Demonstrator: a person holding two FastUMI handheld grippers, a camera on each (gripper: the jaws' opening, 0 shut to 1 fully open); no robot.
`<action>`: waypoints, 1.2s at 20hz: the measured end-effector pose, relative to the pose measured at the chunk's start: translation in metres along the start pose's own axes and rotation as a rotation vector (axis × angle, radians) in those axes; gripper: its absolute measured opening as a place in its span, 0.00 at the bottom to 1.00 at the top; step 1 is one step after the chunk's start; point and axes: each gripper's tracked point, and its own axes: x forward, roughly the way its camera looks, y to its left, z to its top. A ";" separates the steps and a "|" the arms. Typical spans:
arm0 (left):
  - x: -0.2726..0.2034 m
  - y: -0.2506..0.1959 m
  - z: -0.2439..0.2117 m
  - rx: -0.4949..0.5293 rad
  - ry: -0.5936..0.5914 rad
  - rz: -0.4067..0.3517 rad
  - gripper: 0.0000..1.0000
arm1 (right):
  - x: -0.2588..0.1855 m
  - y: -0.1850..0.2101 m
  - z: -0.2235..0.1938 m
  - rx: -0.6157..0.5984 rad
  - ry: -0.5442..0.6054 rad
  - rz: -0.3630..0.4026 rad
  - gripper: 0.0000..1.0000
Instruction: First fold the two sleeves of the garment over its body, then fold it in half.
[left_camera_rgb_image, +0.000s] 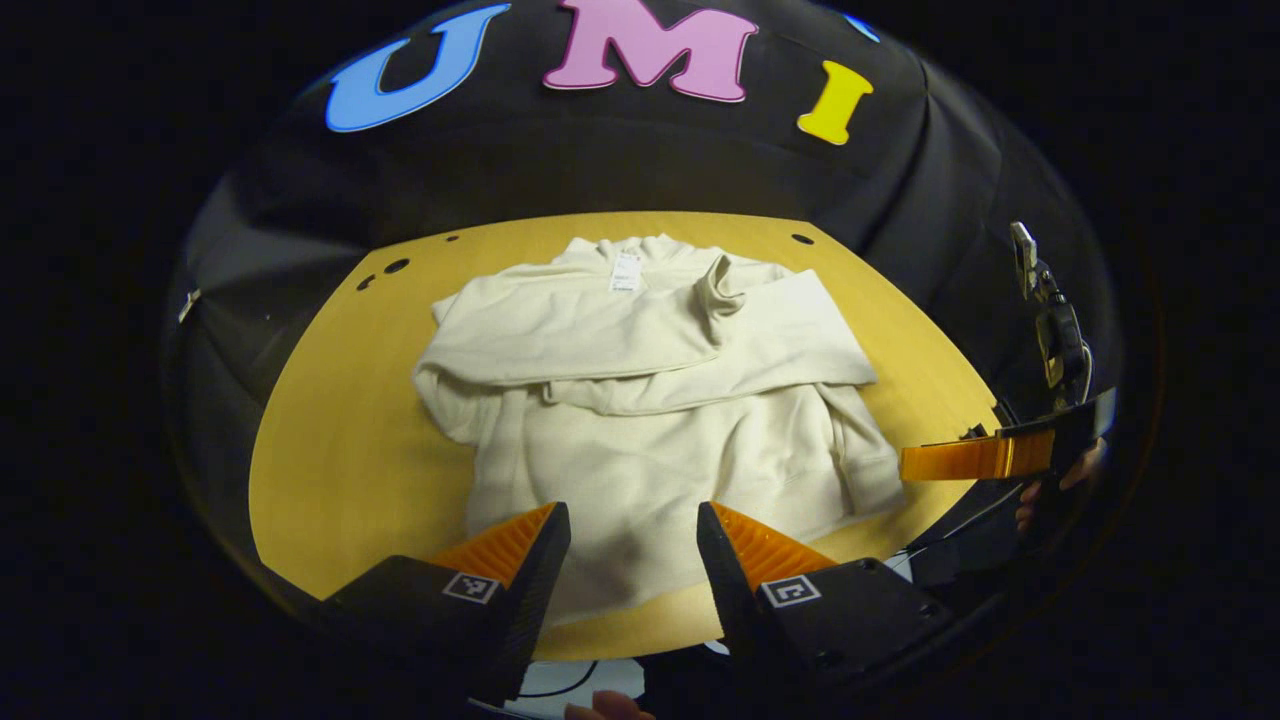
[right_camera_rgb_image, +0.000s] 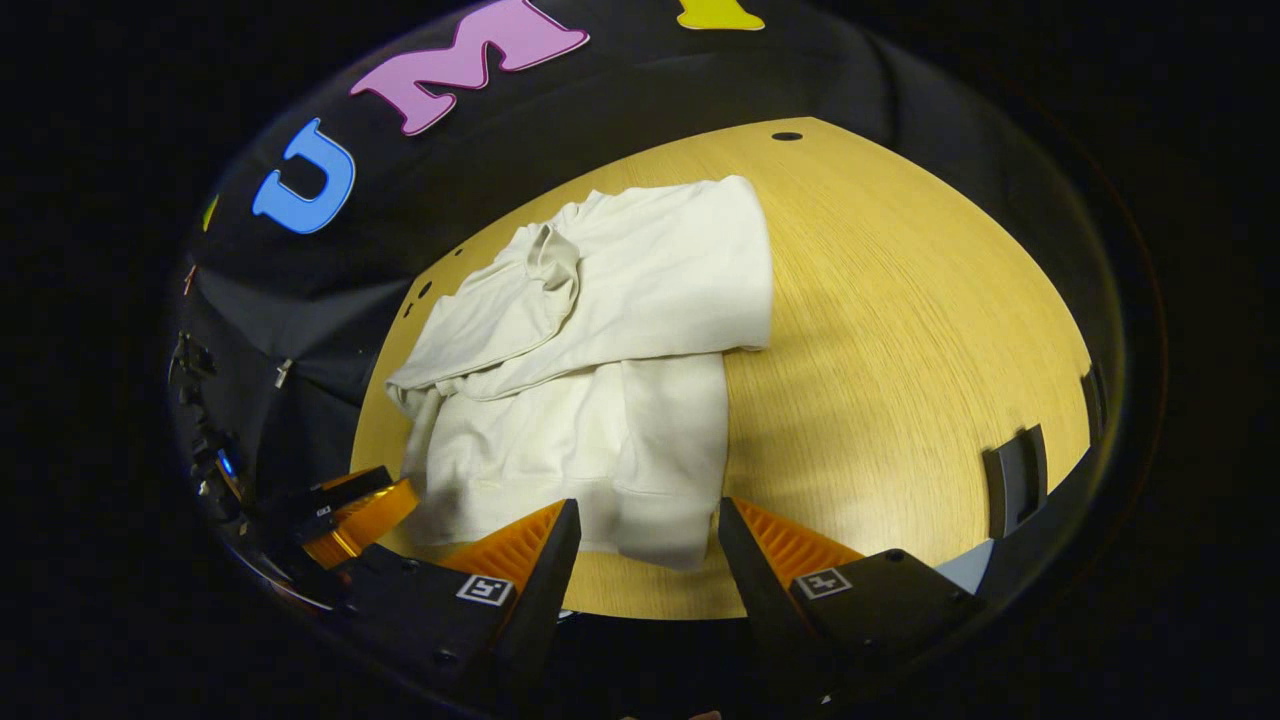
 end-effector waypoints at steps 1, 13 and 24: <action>-0.001 0.008 -0.009 -0.020 0.013 0.017 0.80 | 0.001 -0.002 -0.003 -0.002 0.004 -0.012 0.87; 0.036 0.060 -0.045 -0.115 0.115 0.131 0.80 | 0.034 -0.002 -0.013 -0.123 0.055 -0.102 0.99; 0.047 0.064 -0.054 -0.079 0.071 0.181 0.83 | 0.053 -0.005 -0.020 -0.283 0.087 -0.245 0.98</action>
